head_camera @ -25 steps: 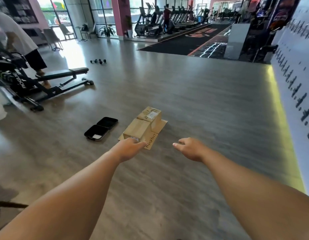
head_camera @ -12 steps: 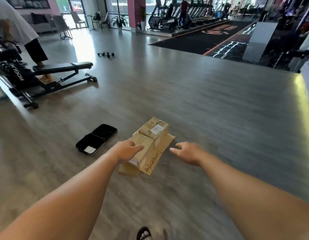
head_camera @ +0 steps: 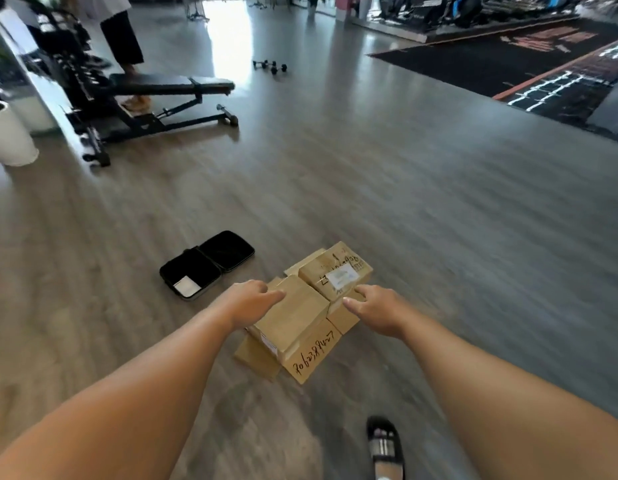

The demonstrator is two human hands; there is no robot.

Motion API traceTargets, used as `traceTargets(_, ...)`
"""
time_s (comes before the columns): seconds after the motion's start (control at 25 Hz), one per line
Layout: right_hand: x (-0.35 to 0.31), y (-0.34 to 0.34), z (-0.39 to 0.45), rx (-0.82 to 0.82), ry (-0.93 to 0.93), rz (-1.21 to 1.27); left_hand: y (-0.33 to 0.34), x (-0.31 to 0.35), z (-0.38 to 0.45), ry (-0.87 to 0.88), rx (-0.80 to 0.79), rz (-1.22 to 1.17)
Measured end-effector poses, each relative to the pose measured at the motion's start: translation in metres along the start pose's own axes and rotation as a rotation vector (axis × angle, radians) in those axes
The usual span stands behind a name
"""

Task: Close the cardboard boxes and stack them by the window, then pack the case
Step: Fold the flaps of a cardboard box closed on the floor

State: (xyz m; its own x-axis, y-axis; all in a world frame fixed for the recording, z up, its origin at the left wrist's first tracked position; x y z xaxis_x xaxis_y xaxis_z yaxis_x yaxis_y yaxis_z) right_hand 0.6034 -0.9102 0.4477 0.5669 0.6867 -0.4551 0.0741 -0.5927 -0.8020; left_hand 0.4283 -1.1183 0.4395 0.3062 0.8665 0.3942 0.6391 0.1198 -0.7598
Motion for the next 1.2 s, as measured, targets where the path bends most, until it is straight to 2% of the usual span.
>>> traceTargets(0.2,0.049,0.003,0.147,-0.139,-0.119,-0.047,0.035,0.020,0.101,-0.186,0.035,-0.079)
traceTargets(0.36,0.100,0.035,0.236,-0.198,-0.162,-0.034,0.090,0.020,0.165,-0.308,0.023,-0.217)
traceTargets(0.64,0.173,0.173,0.364,-0.298,-0.195,-0.075,0.223,-0.051,0.289,-0.431,0.037,-0.314)
traceTargets(0.92,0.232,0.313,0.497,-0.131,-0.294,-0.121,0.357,-0.159,0.399,-0.530,0.176,-0.318)
traceTargets(1.08,0.256,0.356,0.549,0.019,-0.300,-0.158,0.389,-0.196,0.443,-0.549,0.300,-0.369)
traceTargets(1.2,0.262,0.373,0.568,0.151,-0.250,-0.247,0.408,-0.208,0.465,-0.524,0.322,-0.415)
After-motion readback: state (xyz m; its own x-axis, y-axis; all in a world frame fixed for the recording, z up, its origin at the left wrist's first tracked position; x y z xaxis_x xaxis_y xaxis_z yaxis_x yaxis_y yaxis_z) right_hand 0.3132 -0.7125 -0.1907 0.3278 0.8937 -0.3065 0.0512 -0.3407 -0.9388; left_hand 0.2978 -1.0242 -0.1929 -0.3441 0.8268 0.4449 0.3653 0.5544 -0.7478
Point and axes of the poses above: each hand's wrist, its own z-axis towards the middle knuckle, its own y-axis out of the palm, x = y × z, the point moved 4 cm from there along z, towards the middle knuckle, and after that the axes turned 8 degrees about -y, right-handed, at the moved point
